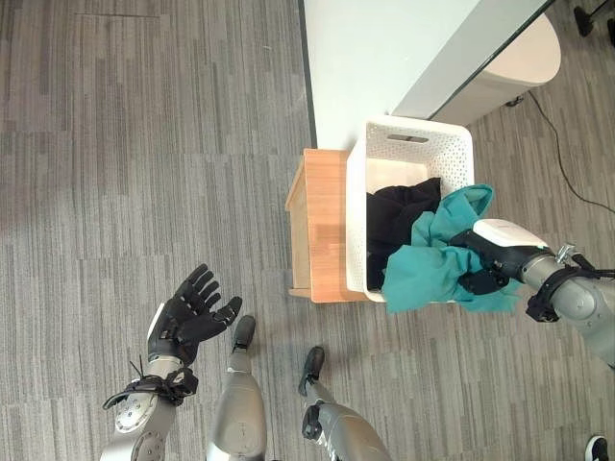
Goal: Pick up bed clothes into laundry basket.
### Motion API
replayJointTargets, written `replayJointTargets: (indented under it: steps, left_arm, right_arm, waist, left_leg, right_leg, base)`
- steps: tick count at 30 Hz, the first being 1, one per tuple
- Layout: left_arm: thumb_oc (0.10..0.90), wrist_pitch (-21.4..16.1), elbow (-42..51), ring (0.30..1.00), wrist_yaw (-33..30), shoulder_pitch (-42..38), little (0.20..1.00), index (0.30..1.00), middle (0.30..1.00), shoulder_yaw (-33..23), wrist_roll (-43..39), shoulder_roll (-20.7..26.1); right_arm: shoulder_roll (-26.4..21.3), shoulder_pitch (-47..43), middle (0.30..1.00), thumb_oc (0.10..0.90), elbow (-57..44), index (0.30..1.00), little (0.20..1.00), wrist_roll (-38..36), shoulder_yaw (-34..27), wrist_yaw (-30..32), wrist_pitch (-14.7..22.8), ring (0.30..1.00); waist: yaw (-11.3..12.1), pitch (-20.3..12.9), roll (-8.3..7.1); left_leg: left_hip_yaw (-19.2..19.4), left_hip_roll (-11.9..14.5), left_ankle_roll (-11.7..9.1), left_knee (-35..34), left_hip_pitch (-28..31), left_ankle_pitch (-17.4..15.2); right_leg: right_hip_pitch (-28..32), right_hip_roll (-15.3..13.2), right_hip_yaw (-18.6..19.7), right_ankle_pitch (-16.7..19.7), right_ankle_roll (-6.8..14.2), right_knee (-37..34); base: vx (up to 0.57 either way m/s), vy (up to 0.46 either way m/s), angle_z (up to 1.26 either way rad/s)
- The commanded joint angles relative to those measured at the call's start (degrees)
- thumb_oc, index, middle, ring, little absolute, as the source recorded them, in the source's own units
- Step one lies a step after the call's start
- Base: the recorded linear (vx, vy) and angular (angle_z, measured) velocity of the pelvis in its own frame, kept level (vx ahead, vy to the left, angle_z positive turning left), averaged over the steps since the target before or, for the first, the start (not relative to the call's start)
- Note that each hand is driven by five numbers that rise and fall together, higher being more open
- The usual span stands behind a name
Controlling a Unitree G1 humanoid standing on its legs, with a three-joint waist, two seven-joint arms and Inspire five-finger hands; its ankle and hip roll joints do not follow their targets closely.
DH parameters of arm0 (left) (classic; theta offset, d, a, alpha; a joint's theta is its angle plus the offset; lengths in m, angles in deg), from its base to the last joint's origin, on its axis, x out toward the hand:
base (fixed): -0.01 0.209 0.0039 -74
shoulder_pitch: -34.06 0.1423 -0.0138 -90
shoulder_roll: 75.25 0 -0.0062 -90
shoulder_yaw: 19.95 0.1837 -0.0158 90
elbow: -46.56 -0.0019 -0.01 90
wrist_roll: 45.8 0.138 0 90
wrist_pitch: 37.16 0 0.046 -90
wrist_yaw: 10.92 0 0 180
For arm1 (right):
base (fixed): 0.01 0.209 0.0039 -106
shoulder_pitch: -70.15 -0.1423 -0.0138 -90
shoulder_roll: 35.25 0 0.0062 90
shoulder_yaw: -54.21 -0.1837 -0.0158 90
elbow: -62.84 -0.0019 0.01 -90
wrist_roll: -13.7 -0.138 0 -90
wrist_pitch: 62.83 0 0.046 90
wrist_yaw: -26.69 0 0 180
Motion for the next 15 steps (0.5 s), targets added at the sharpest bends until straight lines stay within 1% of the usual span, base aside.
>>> replayJointTargets:
  steps: [1, 6, 7, 8, 9, 11, 12, 13, 14, 15]
  left_arm:
    - [0.8, -3.4, 6.1, 0.9, 1.4, 0.6, 0.9, 0.9, 0.9, -2.2, 1.3, 2.1]
    - [0.8, -3.5, 6.8, 0.9, 1.1, -0.1, 0.9, 0.9, 0.9, -1.2, 1.6, 2.9]
    - [0.8, -3.6, 7.1, 0.9, 1.0, -0.6, 0.9, 0.9, 0.9, 0.0, 1.5, 3.0]
    - [0.8, -3.6, 7.1, 0.9, 1.0, -0.6, 0.9, 0.9, 0.9, 0.0, 1.5, 3.0]
    - [0.8, -3.6, 7.7, 0.9, 0.7, -1.5, 0.9, 0.9, 0.9, 1.5, 1.5, 3.2]
    - [0.8, -3.6, 7.8, 0.9, 0.6, -1.7, 0.9, 0.9, 0.9, 1.9, 1.6, 3.3]
    - [0.8, -3.6, 7.7, 0.9, 0.6, -1.6, 0.9, 0.9, 0.9, 1.7, 1.6, 3.1]
    - [0.8, -3.6, 7.7, 0.9, 0.5, -1.6, 0.9, 0.9, 0.9, 2.1, 1.8, 3.1]
    - [0.8, -3.5, 7.7, 0.9, 0.3, -1.6, 0.9, 0.9, 0.9, 1.9, 1.7, 2.8]
    - [0.8, -3.4, 7.4, 0.9, 0.1, -1.6, 0.9, 0.9, 0.9, 1.9, 1.9, 2.6]
  right_arm:
    - [-4.9, -8.1, 0.3, 0.4, -0.3, 0.3, 0.3, 2.2, -1.2, -0.9, 1.7, 0.3]
    - [-5.1, -7.6, 0.3, 0.4, -1.9, 0.3, 0.3, 2.2, -1.8, -0.6, 1.9, 0.3]
    - [-5.5, -9.0, 0.3, 0.4, -2.8, 0.3, 0.3, 2.4, -1.5, 0.3, 2.0, 0.3]
    - [-5.5, -9.1, 0.3, 0.4, -2.8, 0.3, 0.3, 2.4, -1.5, 0.3, 2.0, 0.3]
    - [-5.9, -12.2, 0.3, 0.4, -4.8, 0.3, 0.3, 3.5, 0.3, 1.1, 2.4, 0.3]
    - [-6.4, -14.5, 0.3, 0.4, -6.2, 0.3, 0.3, 4.5, 1.4, 1.4, 2.4, 0.3]
    - [-6.4, -15.3, 0.3, 0.4, -6.0, 0.3, 0.3, 4.5, 2.2, 1.4, 2.3, 0.3]
    - [-6.8, -18.4, 0.3, 0.4, -9.6, 0.3, 0.3, 5.2, 3.3, 1.8, 2.6, 0.3]
    - [-6.8, -20.6, 0.3, 0.4, -12.5, 0.3, 0.3, 4.6, 4.0, 1.7, 2.5, 0.3]
    - [-6.6, -23.5, 0.3, 0.4, -18.4, 0.3, 0.3, 2.6, 4.4, 0.9, 2.9, 0.3]
  waist:
    - [-0.5, -1.2, -1.7]
    - [-0.5, -0.9, -2.3]
    - [-0.6, -0.9, -2.66]
    - [-0.6, -0.9, -2.66]
    - [-0.5, -0.7, -2.89]
    - [-0.2, -0.6, -2.92]
    - [-0.4, -0.7, -2.89]
    - [0.0, -0.4, -3.0]
    - [-0.3, -0.5, -3.13]
    - [-0.3, -0.5, -3.41]
  left_leg:
    - [0.4, 0.4, -1.6, -1.8, 1.4, -2.6]
    - [0.7, 0.7, -1.7, -1.8, 1.0, -2.6]
    - [0.8, 0.7, -1.7, -1.8, 0.9, -2.6]
    - [0.8, 0.7, -1.7, -1.8, 0.9, -2.6]
    - [0.7, 0.8, -1.7, -1.8, 0.7, -2.7]
    - [0.7, 0.8, -1.7, -1.8, 0.7, -2.7]
    - [0.7, 0.8, -1.7, -1.8, 0.7, -2.7]
    - [0.8, 0.9, -1.8, -1.8, 0.9, -3.0]
    - [0.7, 0.8, -1.8, -1.8, 0.5, -2.7]
    - [0.8, 0.9, -1.9, -1.8, 0.3, -2.7]
  right_leg:
    - [-0.8, -4.6, -0.2, -2.3, 3.8, 3.6]
    - [-1.1, -4.4, 0.0, -2.1, 3.8, 3.1]
    - [-1.2, -4.3, 0.1, -2.0, 3.9, 2.9]
    - [-1.2, -4.3, 0.1, -2.0, 3.9, 3.0]
    - [-1.5, -4.3, 0.2, -2.1, 3.9, 3.0]
    - [-1.6, -4.2, 0.2, -2.1, 3.8, 3.0]
    - [-1.6, -4.2, 0.2, -2.1, 3.8, 3.0]
    - [-1.5, -4.2, 0.3, -2.3, 3.8, 3.1]
    - [-1.9, -4.1, 0.4, -2.0, 3.8, 3.0]
    - [-2.1, -4.1, 0.5, -2.0, 3.8, 3.1]
  base:
    - [0.0, -0.005, 0.1]
    - [0.0, -0.003, 0.05]
    - [0.0, 0.0, 0.0]
    - [0.0, 0.0, 0.0]
    - [0.0, 0.0, 0.0]
    - [0.0, 0.0, 0.0]
    - [0.0, 0.0, 0.0]
    - [0.0, 0.004, -0.05]
    - [0.0, 0.001, -0.06]
    - [-0.01, 0.001, -0.05]
